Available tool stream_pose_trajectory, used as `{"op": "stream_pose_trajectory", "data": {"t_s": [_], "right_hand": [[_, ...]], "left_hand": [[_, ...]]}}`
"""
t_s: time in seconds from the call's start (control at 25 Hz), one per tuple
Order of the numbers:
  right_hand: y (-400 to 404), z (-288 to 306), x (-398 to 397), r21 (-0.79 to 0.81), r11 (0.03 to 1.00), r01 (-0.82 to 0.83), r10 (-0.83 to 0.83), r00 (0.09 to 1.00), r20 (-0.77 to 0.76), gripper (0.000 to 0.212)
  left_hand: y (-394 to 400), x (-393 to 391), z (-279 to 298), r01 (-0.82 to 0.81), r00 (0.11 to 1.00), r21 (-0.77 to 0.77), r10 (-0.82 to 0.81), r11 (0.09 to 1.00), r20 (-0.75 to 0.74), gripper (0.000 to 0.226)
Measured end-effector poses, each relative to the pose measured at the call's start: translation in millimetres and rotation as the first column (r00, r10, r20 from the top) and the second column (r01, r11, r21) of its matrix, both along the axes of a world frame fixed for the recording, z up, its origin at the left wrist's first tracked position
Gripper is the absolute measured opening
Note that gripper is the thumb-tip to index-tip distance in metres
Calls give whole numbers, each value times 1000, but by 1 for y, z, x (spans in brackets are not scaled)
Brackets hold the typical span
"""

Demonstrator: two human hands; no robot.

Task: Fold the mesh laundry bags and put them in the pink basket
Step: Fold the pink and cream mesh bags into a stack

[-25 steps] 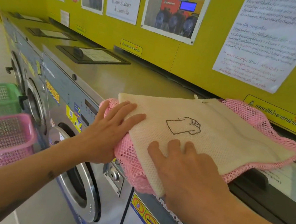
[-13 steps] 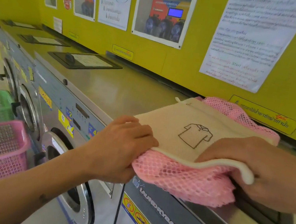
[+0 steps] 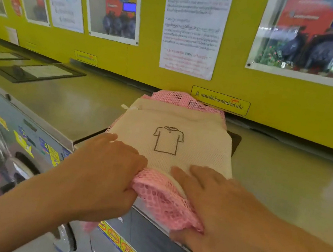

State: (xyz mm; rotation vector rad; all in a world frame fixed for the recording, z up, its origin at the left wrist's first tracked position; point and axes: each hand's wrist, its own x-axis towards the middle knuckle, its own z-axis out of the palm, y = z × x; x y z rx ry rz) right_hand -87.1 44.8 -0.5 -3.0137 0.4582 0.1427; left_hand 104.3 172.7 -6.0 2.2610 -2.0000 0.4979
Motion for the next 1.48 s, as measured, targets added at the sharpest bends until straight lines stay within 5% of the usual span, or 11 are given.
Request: {"op": "stream_pose_trajectory", "data": {"t_s": [0.16, 0.36, 0.52, 0.64, 0.72, 0.92, 1.24, 1.32, 1.4, 1.48], "right_hand": [[-16, 0, -20, -143, 977, -160, 181, 972, 150, 54], [-32, 29, -44, -227, 932, -284, 298, 954, 31, 55], [-49, 79, -52, 33, 968, -247, 239, 959, 153, 71], [-74, 107, -36, 241, 940, -239, 160, 938, 307, 92], [-90, 122, -16, 237, 945, -227, 140, 931, 336, 92], [-140, 139, 53, 50, 998, -36, 21, 958, 286, 84], [-193, 99, 131, 38, 974, 223, -225, 939, 260, 80], [-202, 76, 144, -25, 953, 301, -283, 919, 276, 79], [-208, 54, 153, -156, 905, 397, -345, 897, 277, 76], [-211, 36, 160, -151, 889, 433, -375, 875, 305, 67]], "left_hand": [[13, -17, 10, -63, 994, 65, 69, 996, -89, 23], [35, -56, 19, -71, 976, -9, 67, 997, -209, 62], [47, -56, 55, -77, 960, -276, -3, 958, -280, 81], [35, -36, 81, -68, 946, -516, -110, 854, -306, 66], [15, -14, 92, -107, 937, -578, -113, 809, -331, 57], [-63, 56, 100, -153, 901, -490, -82, 858, -426, 48], [-171, 151, 63, -181, 830, -342, -43, 922, -557, 58], [-192, 161, 45, -229, 870, -252, 82, 940, -485, 57], [-207, 158, 34, -291, 946, -217, 246, 932, -210, 55], [-205, 141, 32, -281, 952, -235, 238, 930, -194, 46]]}}
